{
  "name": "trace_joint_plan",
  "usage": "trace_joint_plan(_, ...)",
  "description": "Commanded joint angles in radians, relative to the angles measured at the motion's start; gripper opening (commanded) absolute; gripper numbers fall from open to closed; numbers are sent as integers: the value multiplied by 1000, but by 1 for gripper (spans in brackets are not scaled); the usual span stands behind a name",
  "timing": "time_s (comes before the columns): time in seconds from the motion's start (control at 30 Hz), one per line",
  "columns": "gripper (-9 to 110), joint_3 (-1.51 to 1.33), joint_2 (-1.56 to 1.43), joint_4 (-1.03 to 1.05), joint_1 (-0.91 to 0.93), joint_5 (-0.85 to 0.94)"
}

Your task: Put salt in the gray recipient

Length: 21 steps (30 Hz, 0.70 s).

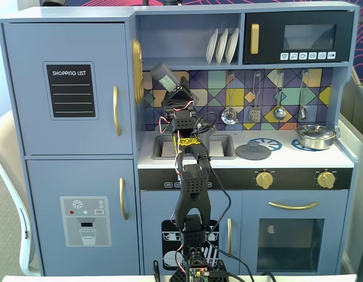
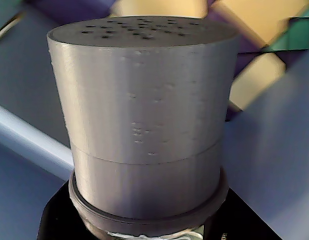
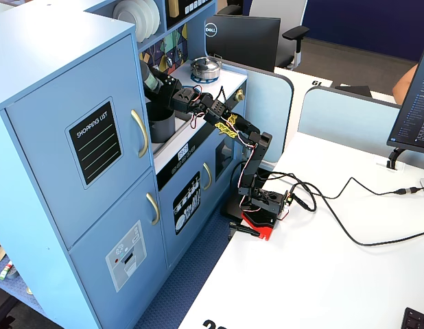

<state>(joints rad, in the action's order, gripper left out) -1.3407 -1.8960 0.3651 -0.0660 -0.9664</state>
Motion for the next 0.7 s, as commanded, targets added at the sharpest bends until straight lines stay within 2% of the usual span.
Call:
trace_joint_plan(0.0, 0, 80, -60, 23, 15, 6)
trace_joint_plan(0.23, 0, 64, -74, 351, 92, -54)
trace_joint_plan(0.33, 0, 20, -100, 390, 112, -52)
trace_joint_plan(0.47, 0, 6, -107, 328, 101, -40)
trace_joint_plan(0.67, 0, 9, -100, 14, 2, 21)
